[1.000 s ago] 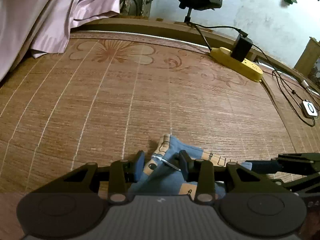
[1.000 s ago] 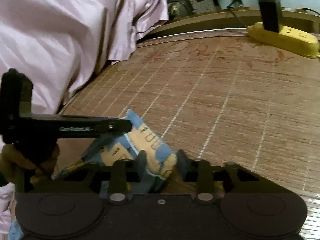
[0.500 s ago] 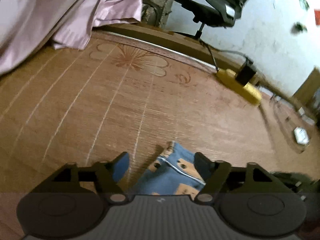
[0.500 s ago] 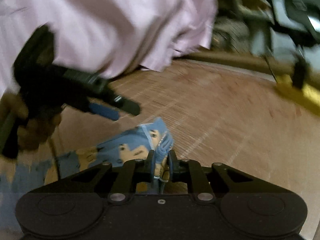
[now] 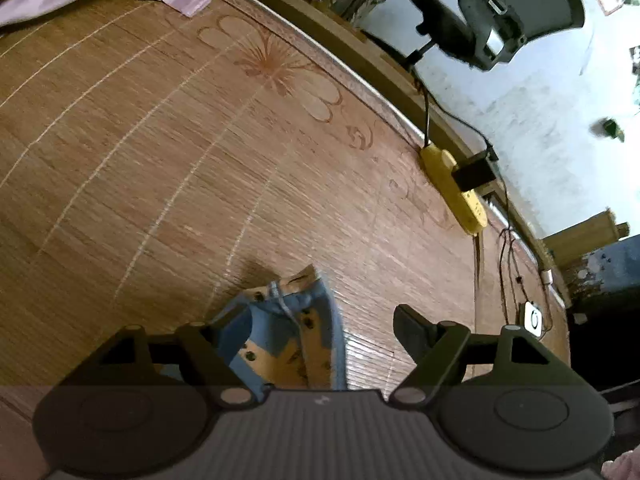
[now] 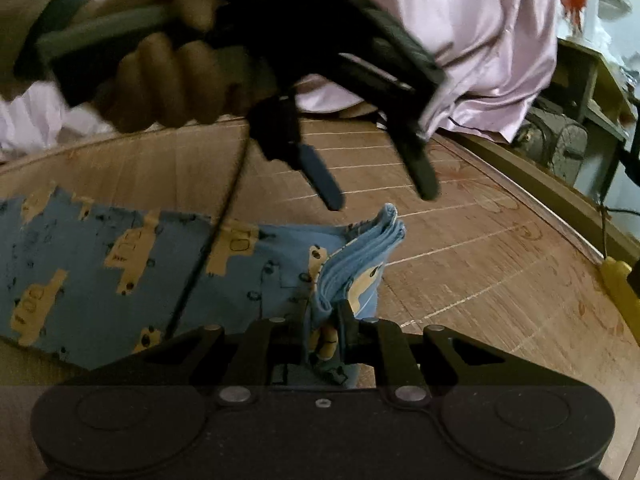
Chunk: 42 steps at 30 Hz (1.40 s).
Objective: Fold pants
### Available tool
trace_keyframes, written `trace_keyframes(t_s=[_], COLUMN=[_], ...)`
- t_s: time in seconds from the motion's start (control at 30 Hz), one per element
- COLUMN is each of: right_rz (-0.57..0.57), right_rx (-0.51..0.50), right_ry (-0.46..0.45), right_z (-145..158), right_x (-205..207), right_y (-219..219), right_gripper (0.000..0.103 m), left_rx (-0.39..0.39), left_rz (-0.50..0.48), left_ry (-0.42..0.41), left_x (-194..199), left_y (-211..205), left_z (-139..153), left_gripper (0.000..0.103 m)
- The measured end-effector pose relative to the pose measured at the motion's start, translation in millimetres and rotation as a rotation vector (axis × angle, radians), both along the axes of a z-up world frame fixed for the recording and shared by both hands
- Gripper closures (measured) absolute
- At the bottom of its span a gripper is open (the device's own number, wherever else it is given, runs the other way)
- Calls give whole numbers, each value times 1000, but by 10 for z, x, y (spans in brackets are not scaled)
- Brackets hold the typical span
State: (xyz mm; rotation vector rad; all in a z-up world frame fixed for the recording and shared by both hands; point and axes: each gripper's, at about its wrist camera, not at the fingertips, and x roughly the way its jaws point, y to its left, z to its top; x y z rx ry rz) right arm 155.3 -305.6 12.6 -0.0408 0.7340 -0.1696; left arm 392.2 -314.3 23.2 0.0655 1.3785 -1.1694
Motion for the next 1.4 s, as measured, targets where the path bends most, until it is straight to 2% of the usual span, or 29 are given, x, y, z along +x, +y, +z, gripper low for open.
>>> trace_keyframes(t_s=[0.1, 0.23, 0.33, 0.4, 0.5, 0.63, 0.8, 0.87, 0.93, 1.0, 1.03, 1.1, 1.23, 1.4], right_rz=[11, 17, 25, 28, 33, 31, 42, 38, 31, 21, 10, -3, 14, 68], right_rx=[2, 4, 3, 6, 3, 6, 1, 6, 22, 62, 83, 107, 92, 69], right_ry=[2, 1, 0, -4, -7, -7, -6, -5, -12, -19, -22, -25, -25, -17], right_z=[-17, 2, 6, 6, 18, 26, 31, 33, 40, 48, 48, 43, 22, -14], right_x=[-6, -43, -49, -63, -79, -84, -86, -85, -93, -100, -103, -99, -72, -31], right_y=[0, 5, 12, 12, 3, 14, 22, 0, -23, -62, -84, -119, -88, 23], right_gripper=[89, 89, 89, 89, 89, 88, 88, 84, 68, 42, 40, 40, 42, 45], left_rx=[49, 133, 172, 195, 225, 200, 186, 177, 170, 168, 168, 176, 191, 192], left_rz=[-11, -14, -6, 10, 42, 82, 92, 97, 104, 112, 114, 117, 115, 146], left_ry=[-29, -137, -118, -106, -153, -185, -160, -154, -143, -137, -139, -156, -179, -139], left_x=[-87, -239, -267, -255, -273, -307, -305, -285, -266, -252, -248, -248, -279, -234], left_y=[-170, -333, -407, -420, -398, -288, -232, -205, -180, -158, -141, -129, -105, -62], left_z=[40, 56, 30, 15, -2, 31, 8, 6, 2, -15, -22, -39, -77, -112], left_gripper=[21, 30, 35, 43, 58, 77, 79, 84, 86, 87, 87, 87, 87, 88])
